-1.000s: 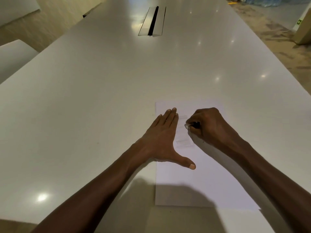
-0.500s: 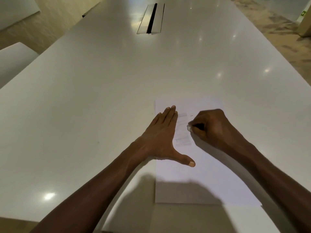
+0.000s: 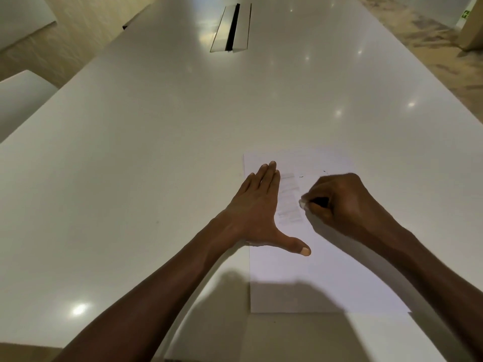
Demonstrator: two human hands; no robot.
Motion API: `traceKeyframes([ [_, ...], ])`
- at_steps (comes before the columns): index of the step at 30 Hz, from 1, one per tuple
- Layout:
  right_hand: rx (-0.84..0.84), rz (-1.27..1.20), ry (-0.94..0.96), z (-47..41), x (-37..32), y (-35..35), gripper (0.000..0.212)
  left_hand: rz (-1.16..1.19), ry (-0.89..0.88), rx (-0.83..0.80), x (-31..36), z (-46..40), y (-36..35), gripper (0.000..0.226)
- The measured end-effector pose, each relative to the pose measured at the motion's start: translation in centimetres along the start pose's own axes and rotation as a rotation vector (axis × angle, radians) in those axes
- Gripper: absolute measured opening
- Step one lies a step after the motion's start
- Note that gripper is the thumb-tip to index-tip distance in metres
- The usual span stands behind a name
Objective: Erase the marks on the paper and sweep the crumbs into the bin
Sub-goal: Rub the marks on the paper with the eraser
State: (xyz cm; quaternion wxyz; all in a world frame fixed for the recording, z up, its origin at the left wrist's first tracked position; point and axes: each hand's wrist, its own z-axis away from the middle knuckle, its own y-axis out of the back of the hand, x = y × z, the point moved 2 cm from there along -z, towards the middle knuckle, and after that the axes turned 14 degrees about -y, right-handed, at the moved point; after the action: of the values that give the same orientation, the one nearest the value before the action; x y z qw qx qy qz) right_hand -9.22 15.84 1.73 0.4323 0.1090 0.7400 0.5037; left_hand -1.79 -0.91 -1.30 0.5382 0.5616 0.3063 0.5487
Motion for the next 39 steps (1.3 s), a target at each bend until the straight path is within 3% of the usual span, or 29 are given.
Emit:
traceKeyframes([
  [7, 0.060, 0.047, 0.003, -6.0, 0.6, -0.6, 0.007, -0.003, 0.004, -0.003, 0.0, 0.1, 0.1, 0.159],
  [14, 0.000, 0.015, 0.057, -2.2, 0.8, 0.2, 0.007, 0.012, 0.022, -0.012, -0.1, 0.0, 0.0, 0.162],
  [19, 0.037, 0.007, 0.127, -4.8, 0.9, -0.3, 0.005, 0.014, 0.026, -0.020, -0.1, 0.0, 0.0, 0.161],
  [25, 0.051, 0.071, 0.072, -8.9, 1.4, -1.4, 0.013, 0.023, 0.037, -0.033, -0.1, 0.0, 0.1, 0.160],
  [34, 0.006, 0.125, 0.085, -3.2, 0.4, -1.3, 0.020, 0.030, 0.028, -0.013, -0.3, -0.1, -0.1, 0.161],
  [39, 0.060, 0.073, 0.088, -6.6, 0.7, -1.6, 0.015, 0.030, 0.015, -0.010, -0.2, 0.0, -0.1, 0.159],
])
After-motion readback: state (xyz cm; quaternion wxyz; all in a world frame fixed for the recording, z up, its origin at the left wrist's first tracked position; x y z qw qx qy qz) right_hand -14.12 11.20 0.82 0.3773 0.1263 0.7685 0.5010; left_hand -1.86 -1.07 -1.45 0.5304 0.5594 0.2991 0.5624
